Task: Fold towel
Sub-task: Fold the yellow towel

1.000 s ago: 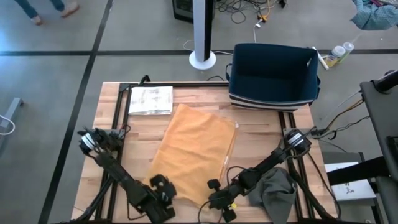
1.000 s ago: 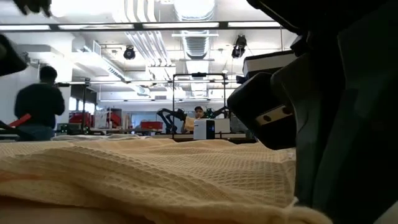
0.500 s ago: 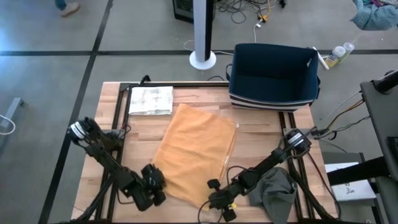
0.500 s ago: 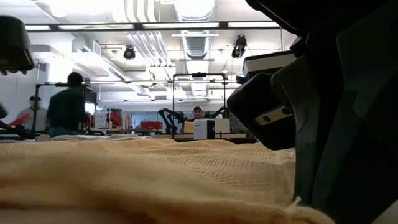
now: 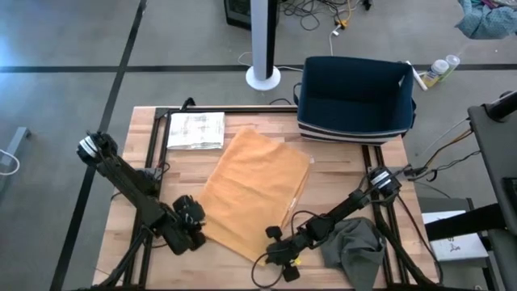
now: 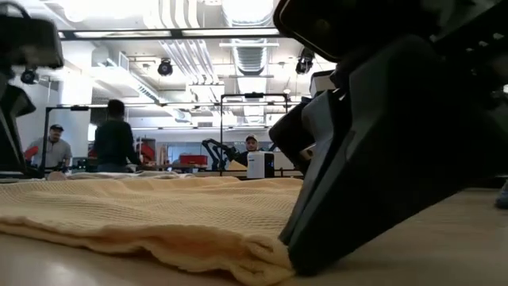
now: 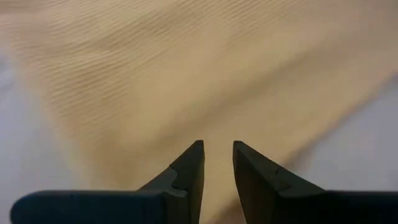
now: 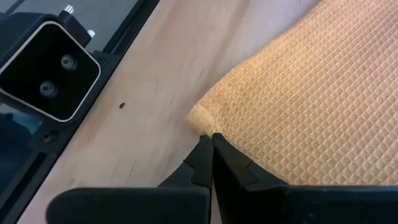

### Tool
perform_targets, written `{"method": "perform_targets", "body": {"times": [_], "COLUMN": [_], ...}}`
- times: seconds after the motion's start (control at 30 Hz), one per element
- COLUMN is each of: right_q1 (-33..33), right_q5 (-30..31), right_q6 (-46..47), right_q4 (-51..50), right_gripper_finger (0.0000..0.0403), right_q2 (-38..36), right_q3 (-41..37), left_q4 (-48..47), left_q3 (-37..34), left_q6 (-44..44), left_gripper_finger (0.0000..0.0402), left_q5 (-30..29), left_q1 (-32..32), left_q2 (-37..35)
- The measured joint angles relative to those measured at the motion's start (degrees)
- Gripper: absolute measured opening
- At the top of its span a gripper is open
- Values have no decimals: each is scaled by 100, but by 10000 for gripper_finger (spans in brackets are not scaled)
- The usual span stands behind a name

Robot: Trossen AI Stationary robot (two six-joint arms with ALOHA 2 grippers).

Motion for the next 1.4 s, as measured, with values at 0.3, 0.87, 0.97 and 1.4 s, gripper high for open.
{"method": "perform_targets", "body": {"times": [0.3, 0.87, 0.97, 1.4], "right_q1": [31, -276, -302, -472], "right_q5": [215, 1113, 1124, 1065], "right_q6": [101, 169, 212, -329], "right_q4": [-1092, -1458, -876, -1414], "right_gripper_finger": [37, 151, 153, 164], "right_q2": [-1268, -1013, -572, -145], "right_q3": [145, -441, -400, 1214], "left_q4": [1787, 1168, 139, -560], "left_q3": [483, 785, 716, 128], "left_q6": [690, 517, 438, -8], "left_gripper_finger": [76, 76, 76, 76], "left_q5": [-1094, -739, -578, -1020], "left_q1": [25, 76, 88, 109], "left_q2": [1142, 2324, 1940, 211]}}
